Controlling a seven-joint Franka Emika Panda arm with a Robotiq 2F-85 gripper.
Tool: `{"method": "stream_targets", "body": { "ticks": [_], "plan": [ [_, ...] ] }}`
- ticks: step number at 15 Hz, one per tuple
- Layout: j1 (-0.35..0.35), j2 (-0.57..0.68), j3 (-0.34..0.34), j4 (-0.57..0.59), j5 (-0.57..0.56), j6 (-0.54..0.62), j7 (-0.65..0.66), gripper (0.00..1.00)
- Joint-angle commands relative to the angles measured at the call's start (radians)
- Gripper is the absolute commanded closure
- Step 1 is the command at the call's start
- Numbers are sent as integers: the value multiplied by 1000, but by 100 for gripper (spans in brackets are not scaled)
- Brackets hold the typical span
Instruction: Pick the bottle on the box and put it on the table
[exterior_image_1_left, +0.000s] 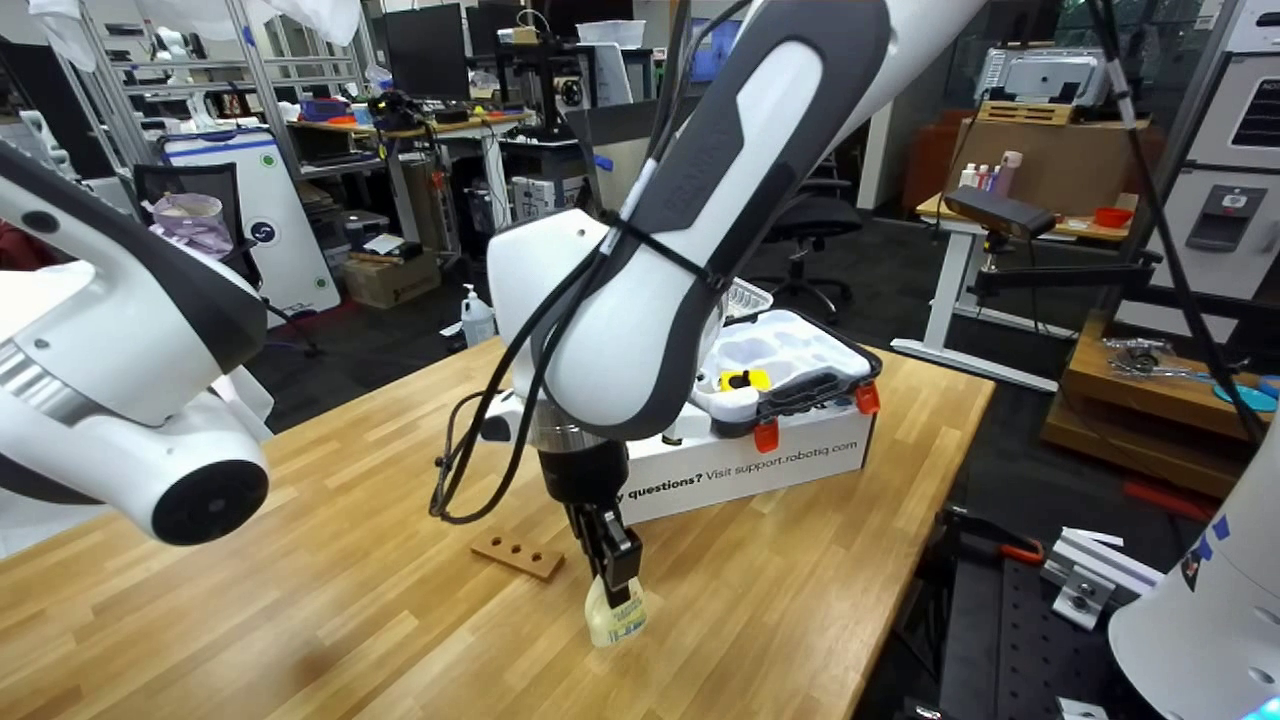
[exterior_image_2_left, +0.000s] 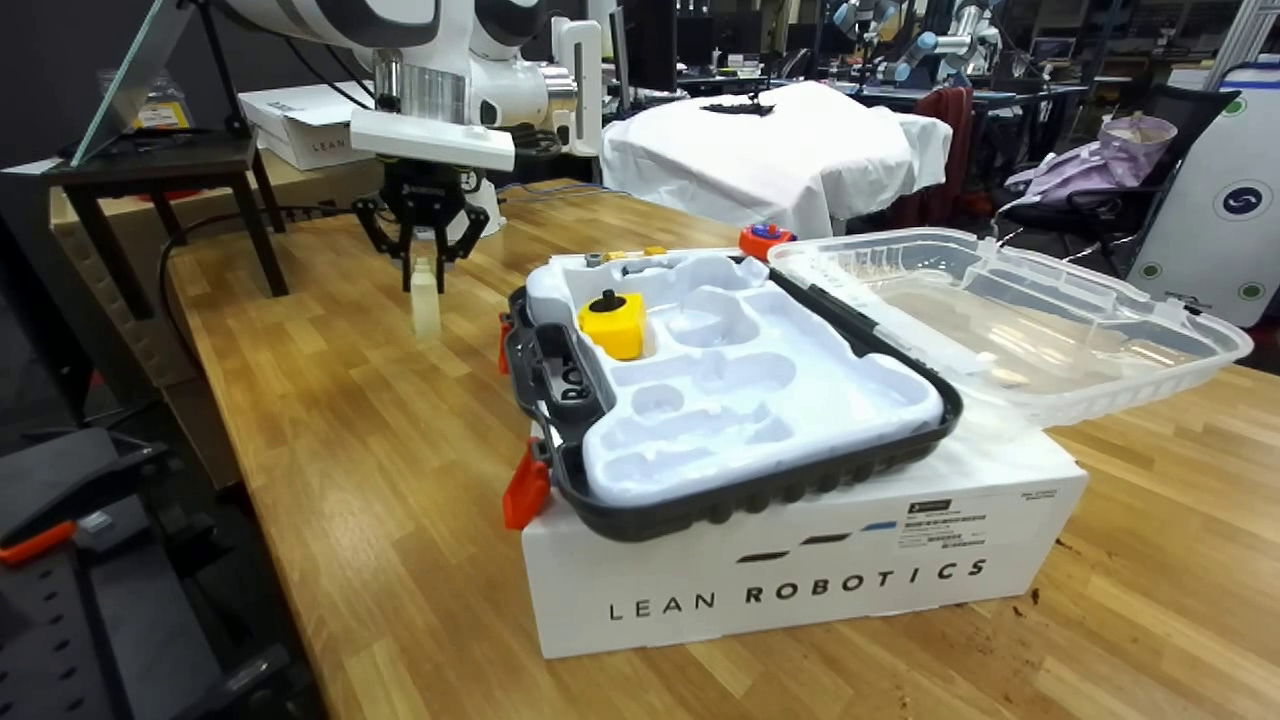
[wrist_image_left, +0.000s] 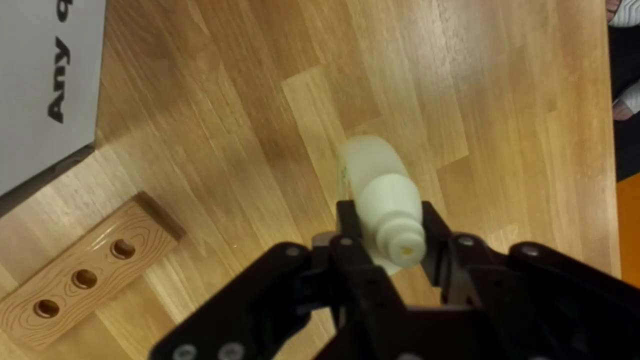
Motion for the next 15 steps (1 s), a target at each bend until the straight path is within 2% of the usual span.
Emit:
{"method": "stream_targets", "body": {
  "ticks": [1, 4, 11, 12, 13, 14, 15],
  "plan": [
    [-14, 79, 12, 62, -30, 4, -4, 92],
    [-14, 124, 9, 106, -64, -3, 1, 92],
    [-24, 120, 21, 151, -69, 0, -9, 92],
    [-24, 118, 22, 153, -69, -4, -11, 88],
    [-24, 118, 23, 154, -68, -5, -11, 43],
    [-26, 118, 25, 154, -65, -7, -13, 42],
    [-25, 118, 23, 153, -68, -9, -12, 37]
  ]
}}
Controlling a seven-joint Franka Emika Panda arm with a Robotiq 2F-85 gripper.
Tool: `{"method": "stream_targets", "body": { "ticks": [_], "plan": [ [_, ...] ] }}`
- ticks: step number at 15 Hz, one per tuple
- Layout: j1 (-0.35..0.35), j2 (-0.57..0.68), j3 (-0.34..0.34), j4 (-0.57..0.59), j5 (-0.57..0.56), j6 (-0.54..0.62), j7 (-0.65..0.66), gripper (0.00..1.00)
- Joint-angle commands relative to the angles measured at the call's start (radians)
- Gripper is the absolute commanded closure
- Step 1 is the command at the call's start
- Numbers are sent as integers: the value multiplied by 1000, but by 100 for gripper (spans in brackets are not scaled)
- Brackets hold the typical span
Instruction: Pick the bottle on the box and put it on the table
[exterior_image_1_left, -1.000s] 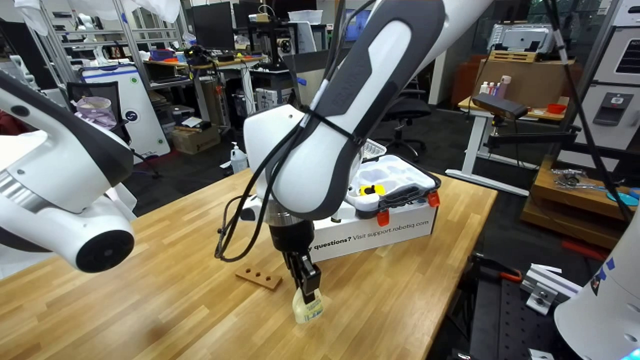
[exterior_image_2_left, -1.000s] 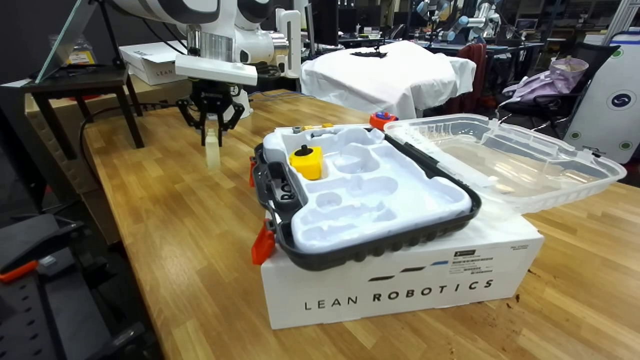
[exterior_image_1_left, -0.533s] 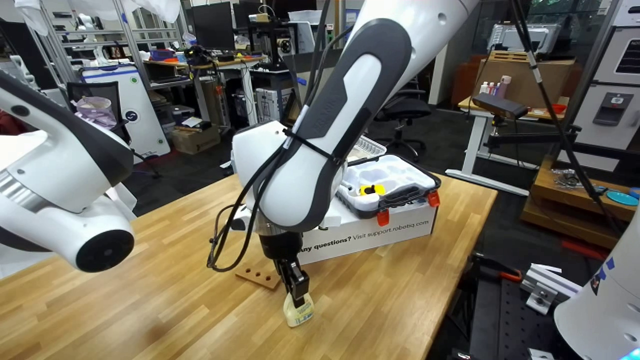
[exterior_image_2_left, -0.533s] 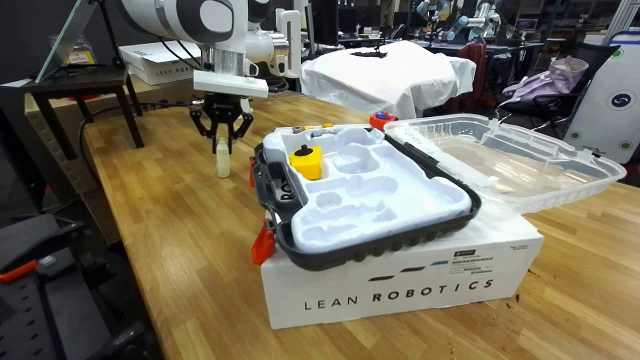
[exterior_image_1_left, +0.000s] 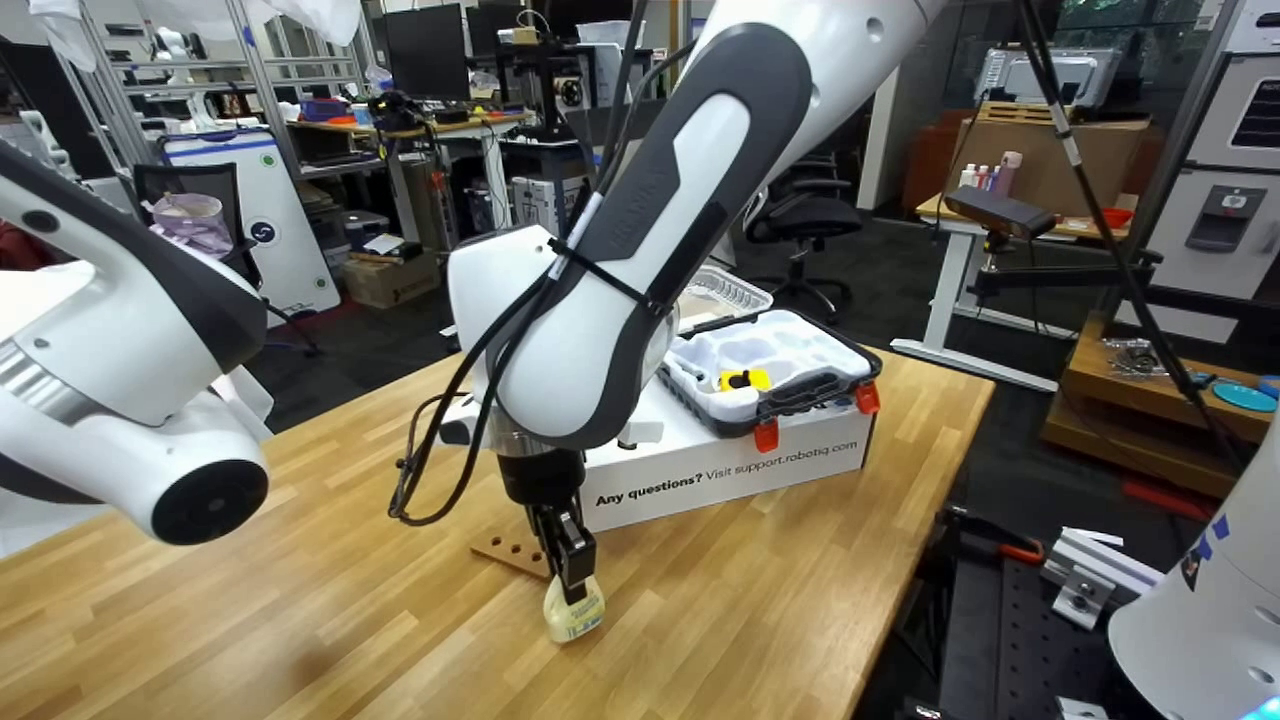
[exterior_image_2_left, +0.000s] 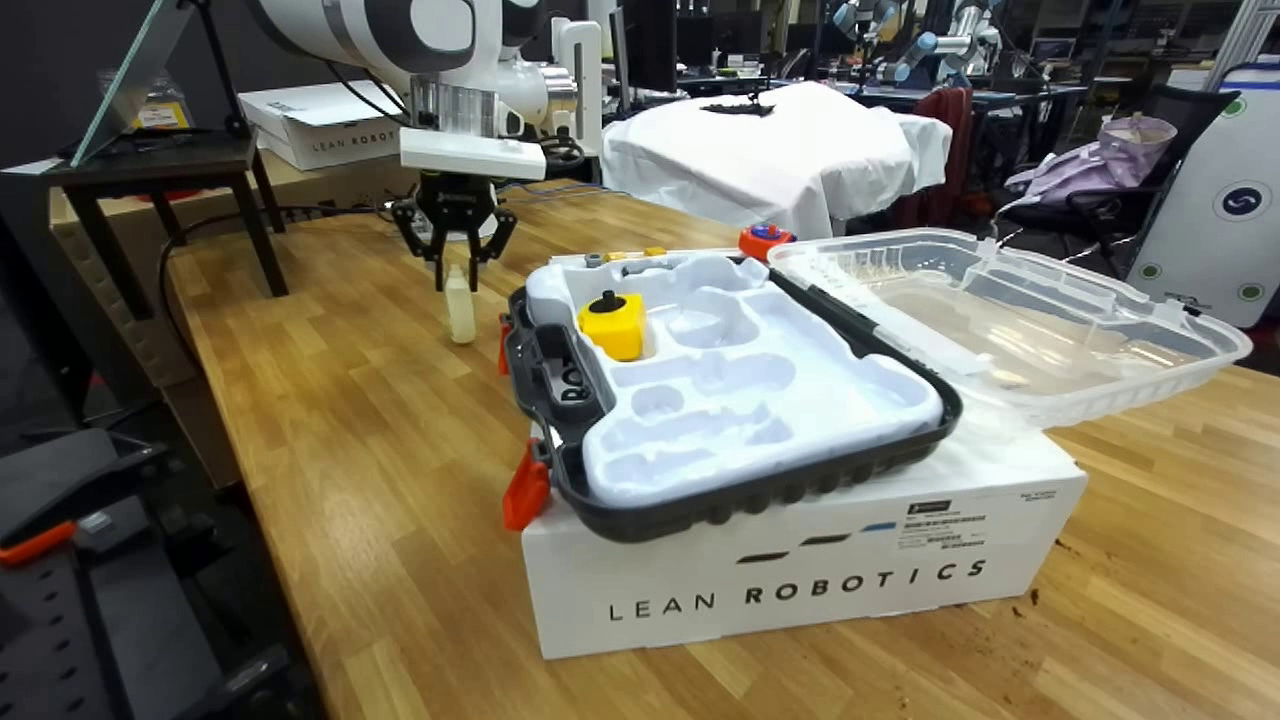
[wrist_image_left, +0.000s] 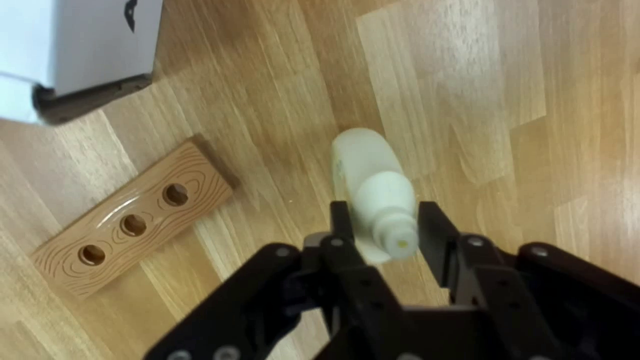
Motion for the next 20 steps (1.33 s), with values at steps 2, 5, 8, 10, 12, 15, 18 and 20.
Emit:
{"method": "stream_targets", "body": {
  "ticks": [2, 5, 8, 10, 12, 15, 18, 20],
  "plan": [
    [-22, -2, 18, 3, -12, -15, -12, 23],
    [-24, -10, 19, -2, -12, -20, -15, 1],
    [-28, -49, 19, -23, -14, -10, -19, 0],
    [-34, -97, 20, -47, -11, 0, -27, 0],
    [-46, -169, 22, -85, 5, 4, -38, 0],
    [-66, -283, 29, -147, 60, -25, -66, 0],
    [-73, -435, 29, -240, 198, -90, -122, 0],
    [-54, -539, 4, -299, 288, -133, -147, 0]
  ]
}}
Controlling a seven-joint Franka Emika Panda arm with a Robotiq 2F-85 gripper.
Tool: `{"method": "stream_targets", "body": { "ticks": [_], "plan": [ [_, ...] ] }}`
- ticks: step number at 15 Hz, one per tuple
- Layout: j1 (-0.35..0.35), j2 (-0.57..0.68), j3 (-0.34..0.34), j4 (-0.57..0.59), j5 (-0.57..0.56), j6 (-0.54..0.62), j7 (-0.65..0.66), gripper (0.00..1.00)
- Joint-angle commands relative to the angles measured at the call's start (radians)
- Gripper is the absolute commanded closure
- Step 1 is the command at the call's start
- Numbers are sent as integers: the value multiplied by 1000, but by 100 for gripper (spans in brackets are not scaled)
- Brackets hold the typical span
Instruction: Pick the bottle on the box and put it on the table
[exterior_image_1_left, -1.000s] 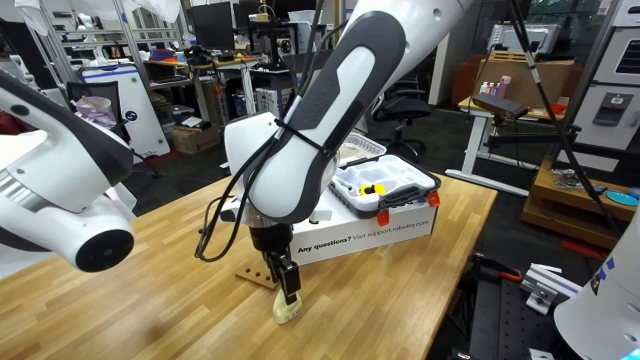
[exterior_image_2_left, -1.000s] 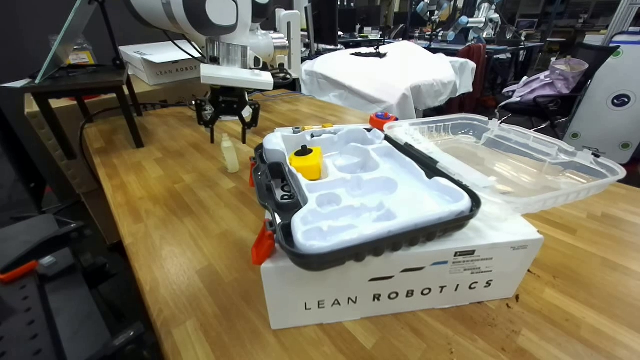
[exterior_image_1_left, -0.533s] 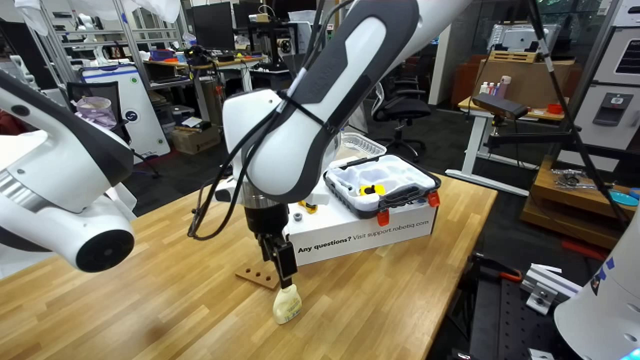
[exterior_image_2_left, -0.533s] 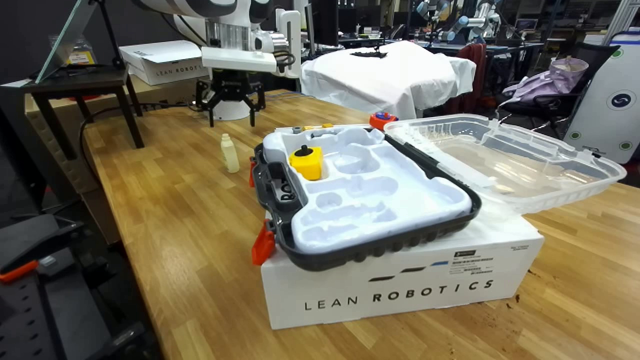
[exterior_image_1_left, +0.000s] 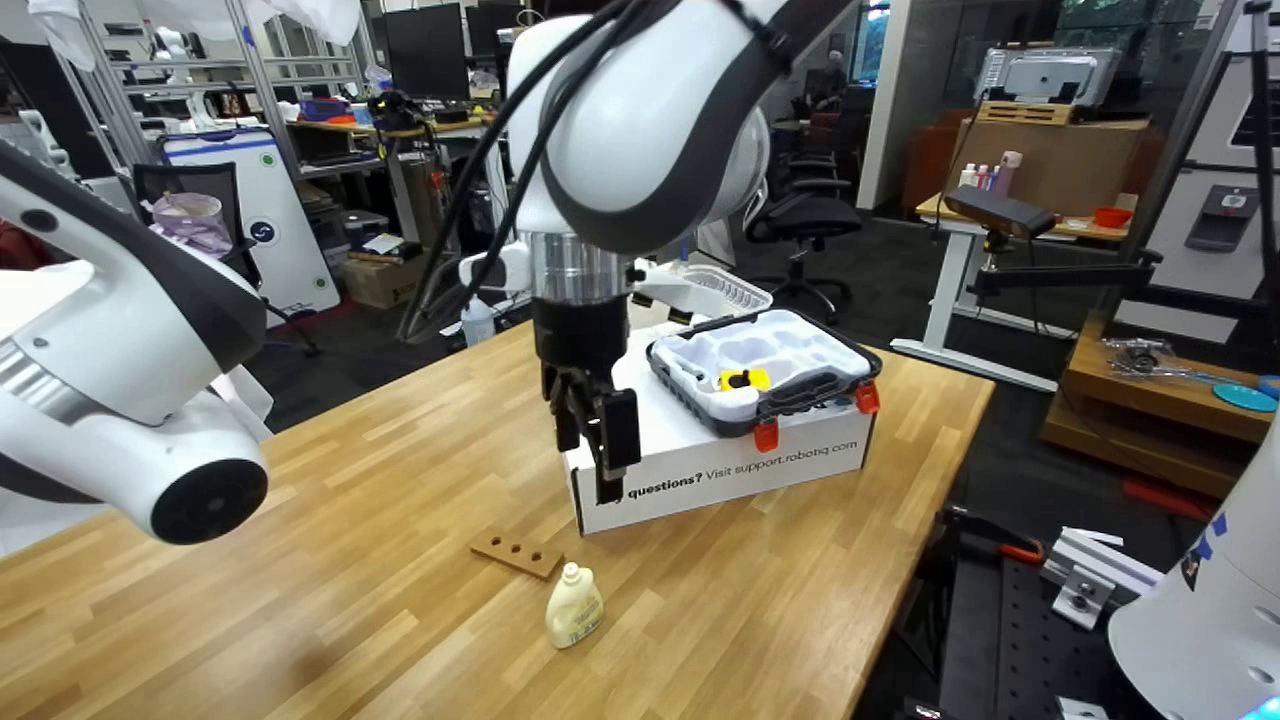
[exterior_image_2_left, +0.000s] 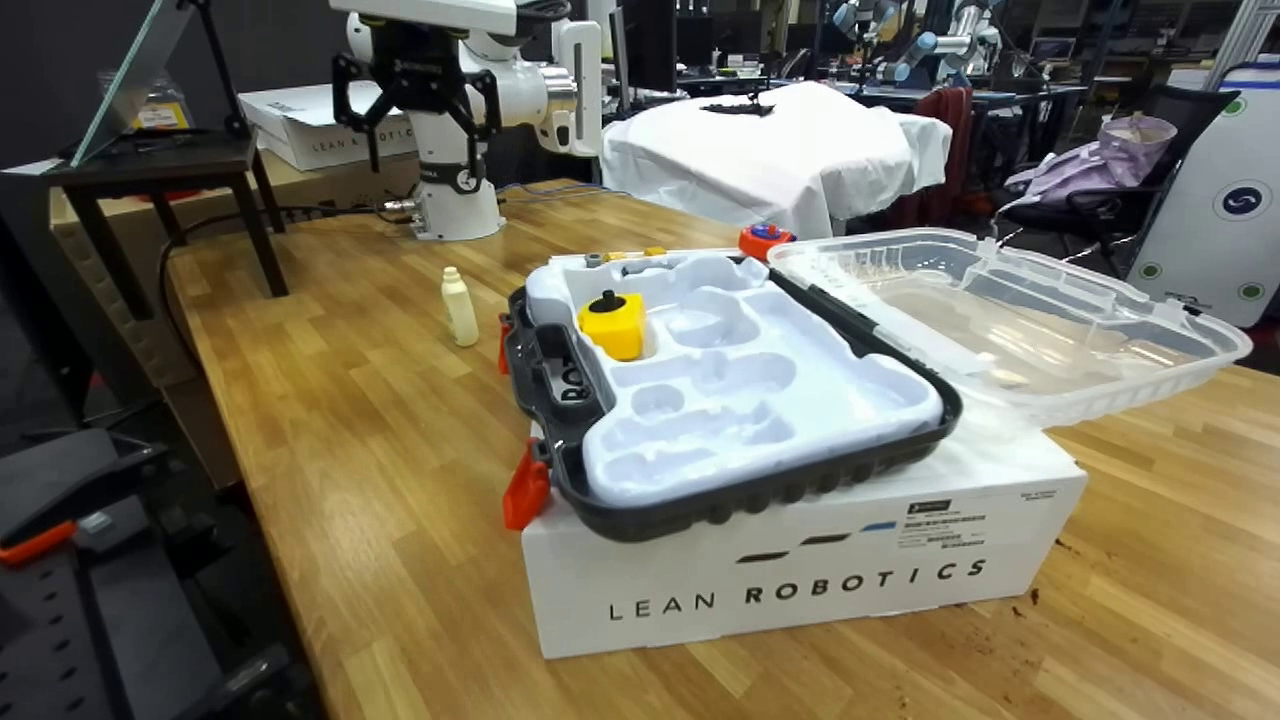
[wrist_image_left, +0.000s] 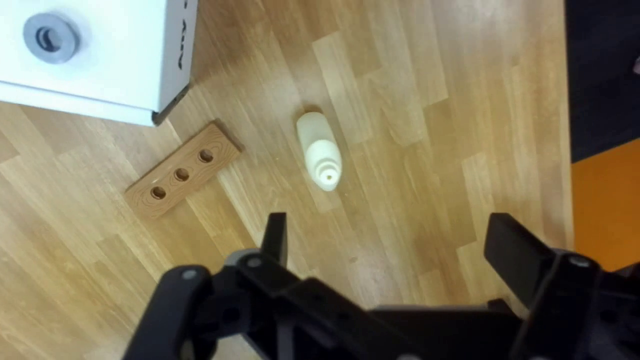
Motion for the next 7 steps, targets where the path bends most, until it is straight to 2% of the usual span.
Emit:
{"method": "stream_targets", "body": {
  "ticks": [1, 2, 4, 7],
  "plan": [
    [8, -187, -22, -119, 161, -60, -71, 0],
    [32, -102, -36, -56, 89, -43, -26, 0],
    [42, -179, -51, -102, 128, -64, -37, 0],
    [43, -188, -53, -118, 133, -63, -37, 0]
  ]
}}
